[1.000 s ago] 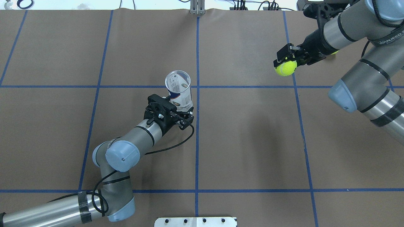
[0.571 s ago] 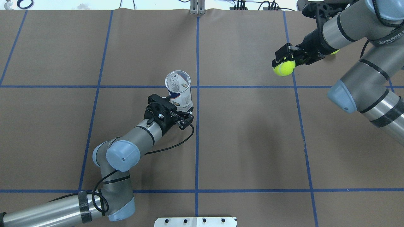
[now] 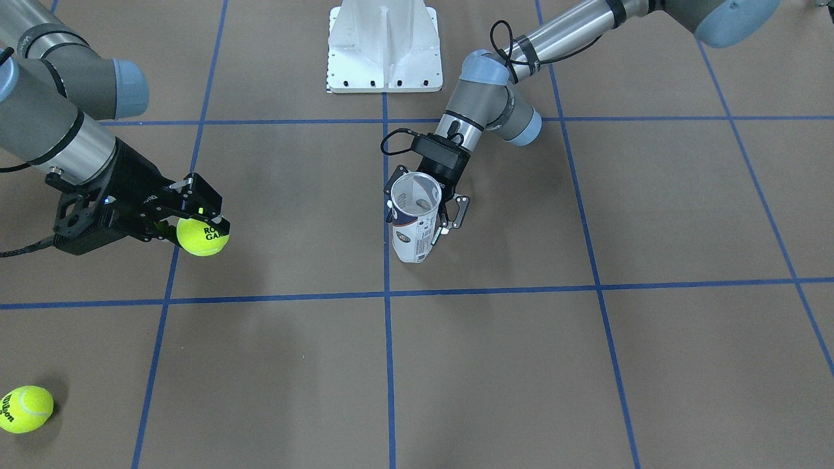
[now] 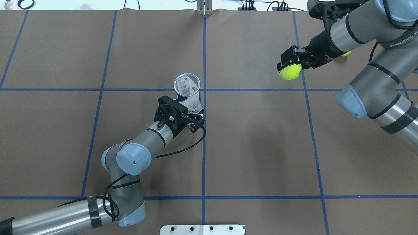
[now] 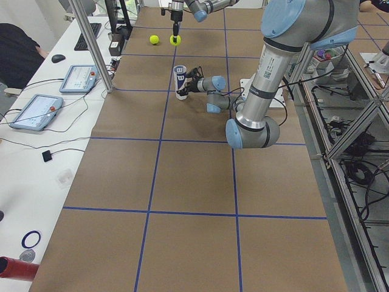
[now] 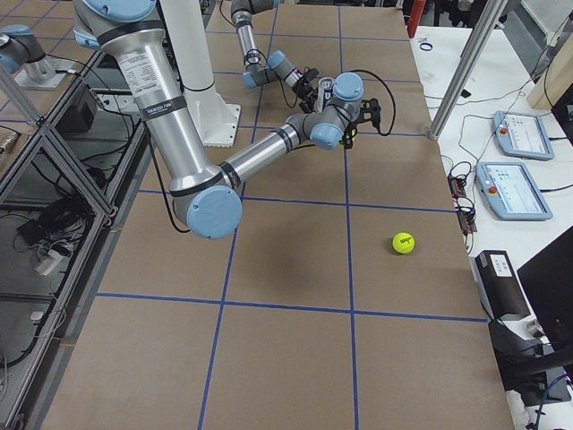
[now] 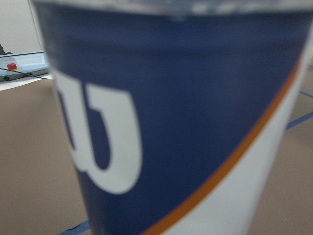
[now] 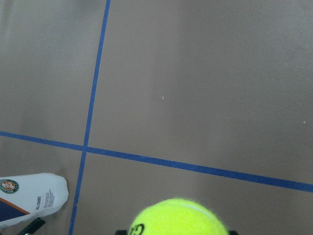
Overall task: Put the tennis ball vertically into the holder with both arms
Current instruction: 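Carry the ball toward the can with the right gripper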
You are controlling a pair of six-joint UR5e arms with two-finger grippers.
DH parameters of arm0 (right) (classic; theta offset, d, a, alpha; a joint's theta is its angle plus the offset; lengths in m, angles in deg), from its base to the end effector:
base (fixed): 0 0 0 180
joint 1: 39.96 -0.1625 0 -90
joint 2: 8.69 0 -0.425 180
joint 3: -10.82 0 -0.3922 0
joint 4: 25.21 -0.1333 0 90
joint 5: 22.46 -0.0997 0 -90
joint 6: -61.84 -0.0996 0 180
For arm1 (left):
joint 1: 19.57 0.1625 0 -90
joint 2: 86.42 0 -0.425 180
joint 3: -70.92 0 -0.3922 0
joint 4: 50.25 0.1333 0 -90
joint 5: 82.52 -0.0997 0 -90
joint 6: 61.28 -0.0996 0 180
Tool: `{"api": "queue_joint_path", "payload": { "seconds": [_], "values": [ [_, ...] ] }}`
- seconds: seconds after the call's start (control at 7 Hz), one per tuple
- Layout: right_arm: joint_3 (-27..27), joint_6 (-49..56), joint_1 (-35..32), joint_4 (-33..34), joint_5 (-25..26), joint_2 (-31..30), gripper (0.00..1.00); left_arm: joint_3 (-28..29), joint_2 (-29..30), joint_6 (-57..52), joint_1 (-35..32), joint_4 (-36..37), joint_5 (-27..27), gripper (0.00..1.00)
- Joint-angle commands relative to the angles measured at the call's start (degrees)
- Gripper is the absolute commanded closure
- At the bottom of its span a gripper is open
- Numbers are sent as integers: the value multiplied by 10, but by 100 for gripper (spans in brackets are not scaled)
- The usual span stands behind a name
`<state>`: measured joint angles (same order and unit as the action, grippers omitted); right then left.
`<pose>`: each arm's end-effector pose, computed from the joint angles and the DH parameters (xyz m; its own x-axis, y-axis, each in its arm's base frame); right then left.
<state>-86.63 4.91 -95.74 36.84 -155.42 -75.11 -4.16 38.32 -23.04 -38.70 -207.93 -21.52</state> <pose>-0.2945 -0.5494 0.3020 0.3938 -0.1310 0.9098 -0.0737 0.9821 0.1733 0.6042 -0.4018 0.2830 0.6100 0.5155 -0.6018 0.4283 0.4244 0.7978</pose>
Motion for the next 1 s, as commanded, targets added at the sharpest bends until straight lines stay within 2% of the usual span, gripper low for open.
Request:
{"api": "queue_joint_path", "payload": {
  "seconds": [0.0, 0.29, 0.57, 0.86],
  "values": [
    [-4, -20, 3, 0, 0, 15, 100, 5, 2, 0, -2, 0, 0, 1],
    [-5, -48, 17, 1, 0, 41, 100, 5, 2, 1, -2, 0, 0, 1],
    [-12, -50, 31, 63, 2, 98, 100, 5, 2, 1, -2, -1, 0, 3],
    [-27, -54, 52, 114, 16, 141, 100, 5, 2, 1, -2, -2, 0, 12]
  ]
}}
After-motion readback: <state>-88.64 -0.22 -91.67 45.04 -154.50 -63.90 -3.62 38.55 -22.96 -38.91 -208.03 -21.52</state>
